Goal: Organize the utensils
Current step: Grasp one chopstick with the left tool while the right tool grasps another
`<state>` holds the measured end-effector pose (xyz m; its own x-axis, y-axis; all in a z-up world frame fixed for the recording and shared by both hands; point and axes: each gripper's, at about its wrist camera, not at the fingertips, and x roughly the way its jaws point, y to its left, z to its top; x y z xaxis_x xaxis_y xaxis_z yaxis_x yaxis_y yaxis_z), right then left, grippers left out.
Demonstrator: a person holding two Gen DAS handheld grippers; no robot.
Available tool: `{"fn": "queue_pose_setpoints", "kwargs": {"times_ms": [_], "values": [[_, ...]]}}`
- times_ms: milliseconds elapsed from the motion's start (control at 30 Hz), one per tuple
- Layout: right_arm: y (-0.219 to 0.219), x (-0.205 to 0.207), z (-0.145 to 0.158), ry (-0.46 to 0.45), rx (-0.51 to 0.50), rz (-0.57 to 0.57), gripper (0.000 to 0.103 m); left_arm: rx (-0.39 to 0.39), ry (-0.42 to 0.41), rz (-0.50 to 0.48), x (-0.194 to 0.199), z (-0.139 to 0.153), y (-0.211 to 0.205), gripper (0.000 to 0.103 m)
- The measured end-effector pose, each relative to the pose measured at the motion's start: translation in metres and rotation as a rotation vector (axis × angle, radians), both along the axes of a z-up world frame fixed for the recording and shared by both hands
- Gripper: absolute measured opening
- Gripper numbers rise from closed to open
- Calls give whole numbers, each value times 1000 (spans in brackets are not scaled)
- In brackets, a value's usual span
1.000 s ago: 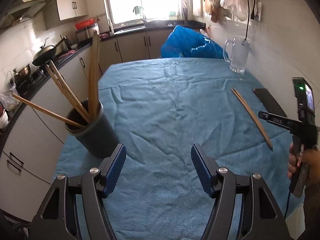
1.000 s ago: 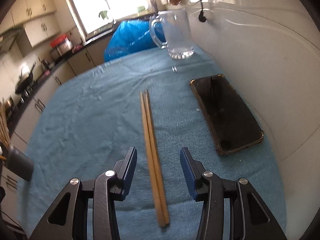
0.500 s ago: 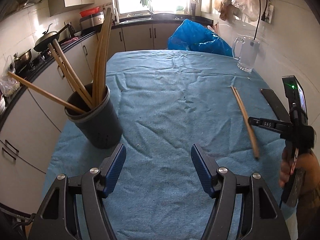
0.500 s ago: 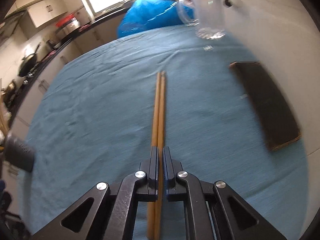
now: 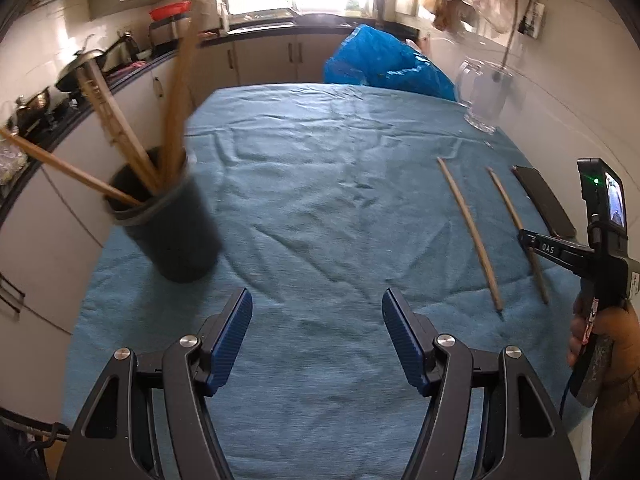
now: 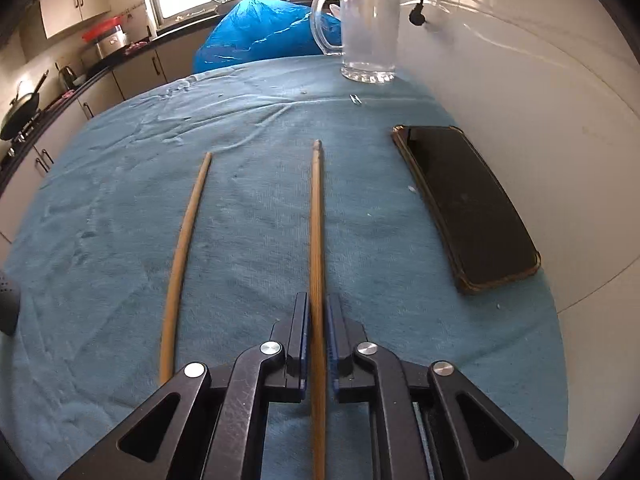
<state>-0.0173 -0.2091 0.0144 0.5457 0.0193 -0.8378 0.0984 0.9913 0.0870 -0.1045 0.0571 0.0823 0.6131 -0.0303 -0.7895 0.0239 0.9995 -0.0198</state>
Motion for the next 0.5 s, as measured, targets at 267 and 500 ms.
{"fn": "queue_pose_setpoints", "kwargs": {"times_ms": [267,500], "values": [[-14,-22,-2,6,63,47,10,-53,60,-134,23,-13,-55,66],[-33,-39,-3,7,133,31,10,-27,112,-231,53,-35,-111,66]]}}
